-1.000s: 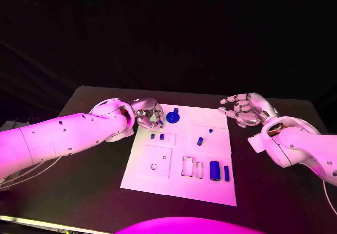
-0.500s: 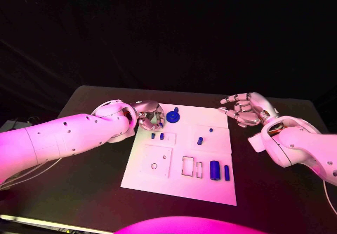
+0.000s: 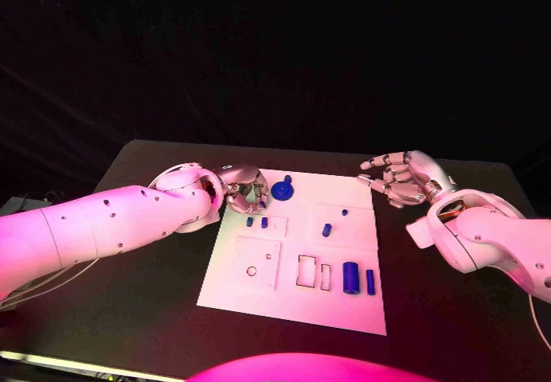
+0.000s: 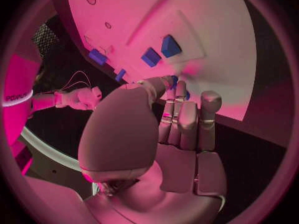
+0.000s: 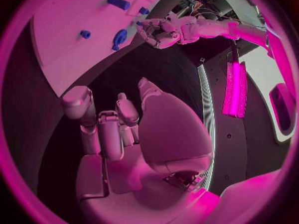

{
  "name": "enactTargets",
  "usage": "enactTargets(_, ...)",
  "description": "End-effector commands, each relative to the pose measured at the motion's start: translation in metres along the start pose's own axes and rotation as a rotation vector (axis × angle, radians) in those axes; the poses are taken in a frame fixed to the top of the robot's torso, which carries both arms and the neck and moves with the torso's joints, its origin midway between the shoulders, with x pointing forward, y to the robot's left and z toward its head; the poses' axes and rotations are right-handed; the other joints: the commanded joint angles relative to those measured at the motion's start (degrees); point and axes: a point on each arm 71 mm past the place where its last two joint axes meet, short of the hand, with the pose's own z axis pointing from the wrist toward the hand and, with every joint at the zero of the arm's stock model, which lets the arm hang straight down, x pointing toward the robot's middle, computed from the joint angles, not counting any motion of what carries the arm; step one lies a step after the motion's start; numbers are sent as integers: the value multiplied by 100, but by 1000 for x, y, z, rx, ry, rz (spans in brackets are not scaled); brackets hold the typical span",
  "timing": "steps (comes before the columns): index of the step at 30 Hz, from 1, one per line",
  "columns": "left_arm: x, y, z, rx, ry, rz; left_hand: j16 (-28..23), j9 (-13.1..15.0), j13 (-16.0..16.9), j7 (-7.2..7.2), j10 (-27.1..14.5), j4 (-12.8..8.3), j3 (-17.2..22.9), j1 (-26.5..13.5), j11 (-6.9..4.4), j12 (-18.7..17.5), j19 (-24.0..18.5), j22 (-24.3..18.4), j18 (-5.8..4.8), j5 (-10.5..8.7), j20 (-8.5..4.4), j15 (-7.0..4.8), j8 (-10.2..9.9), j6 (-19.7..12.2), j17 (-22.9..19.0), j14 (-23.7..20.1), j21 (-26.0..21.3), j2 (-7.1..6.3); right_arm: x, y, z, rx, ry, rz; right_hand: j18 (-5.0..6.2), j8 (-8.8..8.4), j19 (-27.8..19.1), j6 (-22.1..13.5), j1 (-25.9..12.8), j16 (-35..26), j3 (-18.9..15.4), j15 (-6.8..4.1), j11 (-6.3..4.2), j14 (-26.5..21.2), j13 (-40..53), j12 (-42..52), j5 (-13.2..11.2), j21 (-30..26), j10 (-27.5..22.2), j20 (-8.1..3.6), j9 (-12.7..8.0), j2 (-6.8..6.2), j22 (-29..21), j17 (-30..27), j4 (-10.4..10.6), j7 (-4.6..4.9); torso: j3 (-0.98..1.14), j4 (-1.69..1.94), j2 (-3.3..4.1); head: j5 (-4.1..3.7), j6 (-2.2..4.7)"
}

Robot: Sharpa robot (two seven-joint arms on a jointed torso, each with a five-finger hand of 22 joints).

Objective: Assemble the parts on the task board

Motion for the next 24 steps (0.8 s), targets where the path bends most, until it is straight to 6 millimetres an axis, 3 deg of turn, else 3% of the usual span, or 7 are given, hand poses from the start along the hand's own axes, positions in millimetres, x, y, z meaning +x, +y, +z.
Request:
enactTargets(1,4,-1,0,-4,29,10,23,10,10,6,37,-14,-30,-11,-2,11,4,5,-112,-3,15,-18,8,42,5,31,7,5,0,1,0,-12,3,-5,57,31,-45,24,-27,-35,39,-49,-4,327,-6,-25,16,-21,-41,7,-6,25,-8,534,-3,-13,-3,6,6,-4,-9)
enactTargets(24,9,-3,2,7,40,2,77,40,88,-12,66,-18,-106,-74,-23,47,37,39,-122,-16,-3,-39,-4,64,125,84,22,-34,0,0,-1,-11,3,-5,57,31,-45,24,-27,-35,39,-49,-4,327,-6,-25,16,-21,-41,7,-6,25,-8,534,-3,-13,3,-2,-1,-4,-22)
